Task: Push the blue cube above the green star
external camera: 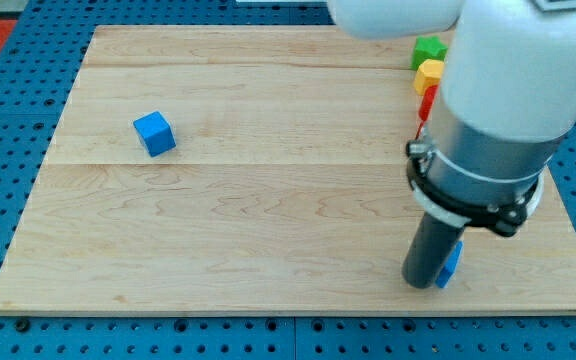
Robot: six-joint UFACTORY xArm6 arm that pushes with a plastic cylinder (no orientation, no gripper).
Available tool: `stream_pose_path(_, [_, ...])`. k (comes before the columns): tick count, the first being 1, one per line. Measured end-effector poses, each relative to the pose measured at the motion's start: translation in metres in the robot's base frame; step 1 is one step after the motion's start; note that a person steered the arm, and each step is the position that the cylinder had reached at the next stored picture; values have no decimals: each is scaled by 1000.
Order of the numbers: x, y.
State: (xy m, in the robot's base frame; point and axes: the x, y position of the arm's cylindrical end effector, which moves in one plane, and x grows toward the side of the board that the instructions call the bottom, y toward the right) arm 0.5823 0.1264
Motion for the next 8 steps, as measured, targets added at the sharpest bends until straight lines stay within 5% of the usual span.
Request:
stream_pose_path(3, [-34,17])
stream_pose_path(4, [-47,-26])
stream_pose_path(7, [-158,-317])
stream_pose_path(8, [-179,-344])
